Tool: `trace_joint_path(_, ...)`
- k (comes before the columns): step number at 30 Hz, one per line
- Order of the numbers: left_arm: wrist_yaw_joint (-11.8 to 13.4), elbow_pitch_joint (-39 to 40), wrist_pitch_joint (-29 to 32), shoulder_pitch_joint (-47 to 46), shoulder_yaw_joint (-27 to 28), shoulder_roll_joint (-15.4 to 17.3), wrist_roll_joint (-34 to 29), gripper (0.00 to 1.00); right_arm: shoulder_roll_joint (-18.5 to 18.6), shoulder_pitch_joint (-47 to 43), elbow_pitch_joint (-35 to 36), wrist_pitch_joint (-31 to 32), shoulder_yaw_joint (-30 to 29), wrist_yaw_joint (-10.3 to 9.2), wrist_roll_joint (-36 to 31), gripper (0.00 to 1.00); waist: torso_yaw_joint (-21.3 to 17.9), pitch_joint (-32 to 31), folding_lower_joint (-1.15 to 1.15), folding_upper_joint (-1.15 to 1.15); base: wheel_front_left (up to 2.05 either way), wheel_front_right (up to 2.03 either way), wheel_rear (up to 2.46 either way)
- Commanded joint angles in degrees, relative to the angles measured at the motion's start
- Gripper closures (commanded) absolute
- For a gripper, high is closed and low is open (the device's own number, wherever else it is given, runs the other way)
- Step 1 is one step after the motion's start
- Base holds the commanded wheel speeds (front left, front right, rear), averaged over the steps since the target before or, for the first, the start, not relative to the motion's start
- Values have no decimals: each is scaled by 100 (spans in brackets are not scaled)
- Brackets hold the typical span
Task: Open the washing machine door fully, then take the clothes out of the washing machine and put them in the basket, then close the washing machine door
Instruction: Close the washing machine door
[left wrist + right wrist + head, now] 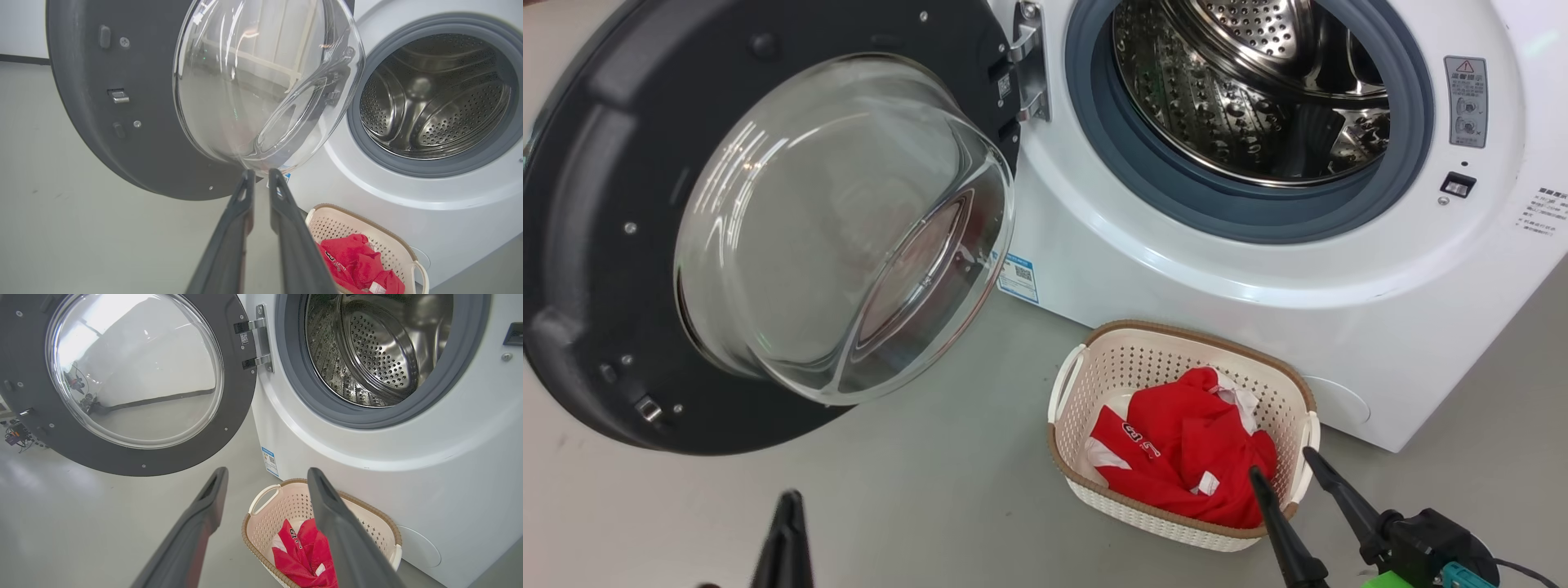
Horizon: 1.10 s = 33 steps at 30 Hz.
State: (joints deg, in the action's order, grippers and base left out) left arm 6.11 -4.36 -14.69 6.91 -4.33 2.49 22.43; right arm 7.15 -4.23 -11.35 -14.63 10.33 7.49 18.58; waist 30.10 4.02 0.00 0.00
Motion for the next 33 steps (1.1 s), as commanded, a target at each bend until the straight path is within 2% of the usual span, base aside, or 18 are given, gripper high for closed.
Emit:
trace_joint_path(1,-92,281,-31,-323,308,39,33,100,44,151,139,-37,81,0,70,0,-7,13,0,0,0,0,0)
trace_joint_path(7,-499,1003,-31,-1127,939,39,-308,100,37,170,196,-37,-32,0,24,0,-13,127,0,0,0,0,0)
trace_joint_path(13,-1119,1466,-31,-2355,1761,89,-789,100,56,183,260,-37,-107,0,-13,0,-15,210,0,0,0,0,0)
trace_joint_path(16,-1268,1407,-31,-3036,2076,277,-787,100,56,160,295,-37,-166,0,-38,0,-21,242,0,0,0,0,0)
trace_joint_path(20,-1330,1129,-31,-3672,2335,524,-605,100,35,114,333,-37,-254,0,-59,0,-32,251,0,0,0,0,0)
trace_joint_path(25,-1356,113,-31,-4512,2577,1039,-117,100,-26,23,393,-37,-385,0,-94,0,-52,238,0,0,0,0,0)
trace_joint_path(30,-1358,-1631,16,-5150,2730,1636,738,100,-99,-34,430,-37,-459,0,-114,0,-115,222,0,0,0,0,0)
trace_joint_path(33,-1359,-2649,407,-5500,2848,1872,1317,100,-125,-50,450,-37,-483,0,-122,0,-146,246,0,0,0,0,0)
